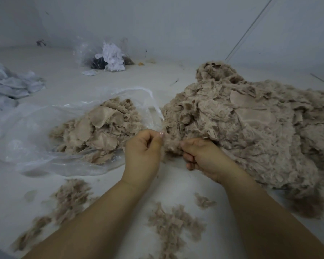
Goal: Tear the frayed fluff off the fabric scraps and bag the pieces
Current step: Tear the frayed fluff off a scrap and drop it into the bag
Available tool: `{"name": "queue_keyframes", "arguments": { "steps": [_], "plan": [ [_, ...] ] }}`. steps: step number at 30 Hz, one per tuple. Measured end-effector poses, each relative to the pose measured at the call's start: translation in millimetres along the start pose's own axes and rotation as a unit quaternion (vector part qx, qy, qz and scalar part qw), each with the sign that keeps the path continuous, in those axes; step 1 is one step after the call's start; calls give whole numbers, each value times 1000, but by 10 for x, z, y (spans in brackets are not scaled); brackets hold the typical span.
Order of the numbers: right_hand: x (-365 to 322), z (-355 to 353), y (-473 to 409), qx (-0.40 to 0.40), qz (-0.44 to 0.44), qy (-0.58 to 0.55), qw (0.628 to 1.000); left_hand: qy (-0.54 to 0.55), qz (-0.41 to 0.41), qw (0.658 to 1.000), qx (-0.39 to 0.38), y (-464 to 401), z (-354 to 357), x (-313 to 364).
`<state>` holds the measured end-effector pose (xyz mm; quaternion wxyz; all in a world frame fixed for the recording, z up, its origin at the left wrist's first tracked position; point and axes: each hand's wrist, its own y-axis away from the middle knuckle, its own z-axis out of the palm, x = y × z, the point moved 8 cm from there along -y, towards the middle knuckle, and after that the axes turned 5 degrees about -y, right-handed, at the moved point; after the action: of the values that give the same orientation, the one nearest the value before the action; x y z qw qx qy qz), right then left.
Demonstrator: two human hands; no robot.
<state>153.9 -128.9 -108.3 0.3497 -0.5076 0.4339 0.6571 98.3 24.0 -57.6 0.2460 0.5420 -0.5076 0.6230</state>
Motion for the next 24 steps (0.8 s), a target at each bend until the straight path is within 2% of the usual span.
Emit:
{"name": "queue_keyframes", "arguments": {
  "steps": [2,5,9,13,20,24],
  "plan": [
    [7,-11,-4,1,4,-2,1000,20,-7,1000,15,-40,-57,-43],
    [1,-4,-1,-11,-5,4,1000,-29,-1,999,24,-58,-88,-77],
    [7,-1,-18,-8,-16,69,997,-23,12,999,32,-59,-92,-64],
    [26,-10,-45,-10,-24,97,995,56,-25,998,24,-58,-99,-111],
    [12,-8,-17,-34,-25,63,997,82,-110,987,-85,3,175,-260],
    [-21,2,21,-41,-31,21,998,81,-98,987,-99,20,211,-229]
  ]
}}
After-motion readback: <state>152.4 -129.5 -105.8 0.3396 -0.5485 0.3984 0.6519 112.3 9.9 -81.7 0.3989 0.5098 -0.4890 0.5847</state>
